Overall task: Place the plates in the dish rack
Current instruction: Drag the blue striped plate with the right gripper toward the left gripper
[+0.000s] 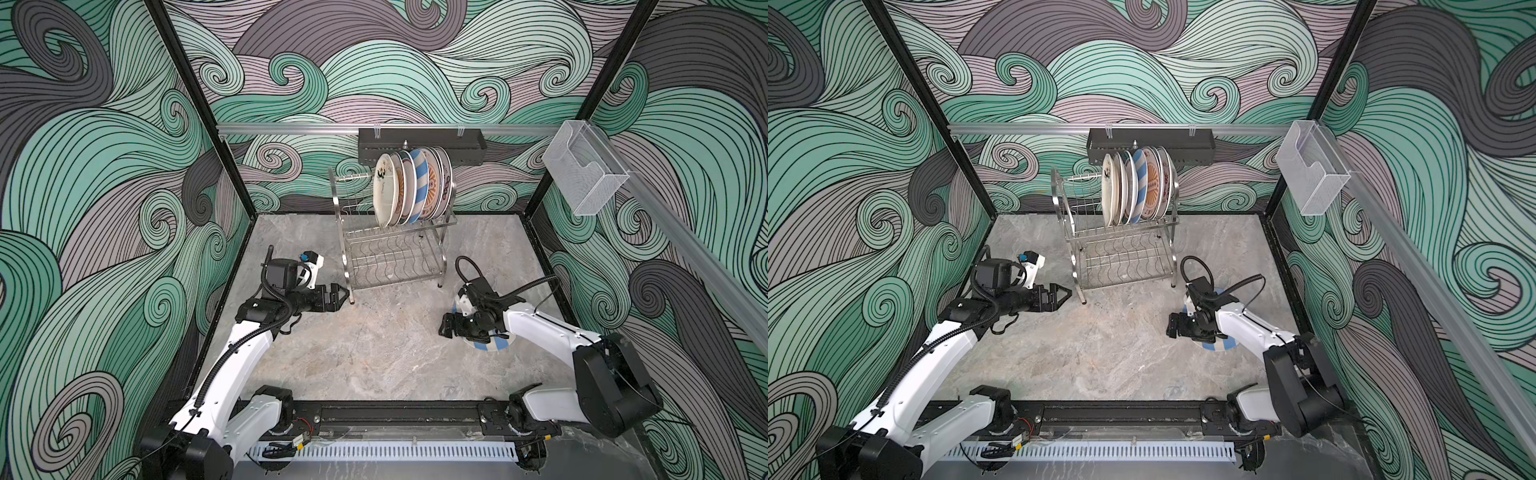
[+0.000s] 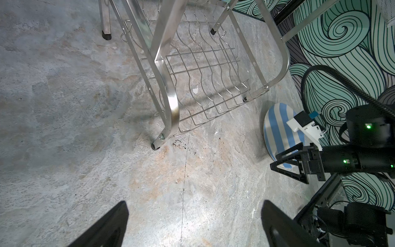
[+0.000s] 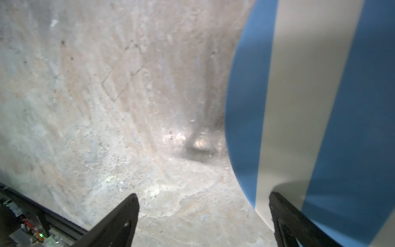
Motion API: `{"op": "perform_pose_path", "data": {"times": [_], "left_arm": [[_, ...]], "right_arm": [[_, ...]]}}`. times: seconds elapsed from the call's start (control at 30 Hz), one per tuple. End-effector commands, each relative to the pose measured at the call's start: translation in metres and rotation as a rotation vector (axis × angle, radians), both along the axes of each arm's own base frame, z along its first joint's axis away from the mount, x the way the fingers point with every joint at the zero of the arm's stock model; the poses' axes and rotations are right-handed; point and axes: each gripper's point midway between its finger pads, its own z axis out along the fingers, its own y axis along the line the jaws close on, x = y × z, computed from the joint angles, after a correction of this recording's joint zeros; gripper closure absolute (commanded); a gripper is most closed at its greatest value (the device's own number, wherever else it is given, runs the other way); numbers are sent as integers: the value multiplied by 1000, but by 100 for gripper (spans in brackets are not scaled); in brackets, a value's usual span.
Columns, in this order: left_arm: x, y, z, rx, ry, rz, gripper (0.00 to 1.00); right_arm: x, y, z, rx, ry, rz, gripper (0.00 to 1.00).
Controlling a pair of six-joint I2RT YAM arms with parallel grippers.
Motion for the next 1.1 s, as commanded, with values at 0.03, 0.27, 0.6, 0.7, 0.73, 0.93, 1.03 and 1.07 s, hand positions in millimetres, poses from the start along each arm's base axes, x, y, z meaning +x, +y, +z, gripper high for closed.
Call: {"op": "perform_pose_path", "data": {"times": [0.03,0.27,0.6,0.7,0.73,0.93,1.03,1.07], "left_arm": [[1,1,6,-15,-1,5,1],[-7,-4,-4,-64,79,16,1],[-20,-12,-6,-152,111,22,1],[-27,-17,-10,-197,133,17,1],[-29,-20,-11,-214,139,16,2],[-43,-39,-23,-253,150,-10,1],[-49,-49,-29,-241,155,-39,1],[-51,-52,-31,-230,154,-49,2]], "right_arm": [[-13,19,6,82,15,-6,6],[-21,52,6,134,11,48,6],[-13,78,37,70,-66,173,5],[0,34,51,-58,-124,85,3],[3,16,52,-90,-132,33,3],[3,-80,42,-251,-164,-279,2],[0,-106,38,-286,-181,-374,2],[0,-111,36,-286,-180,-390,2]]}}
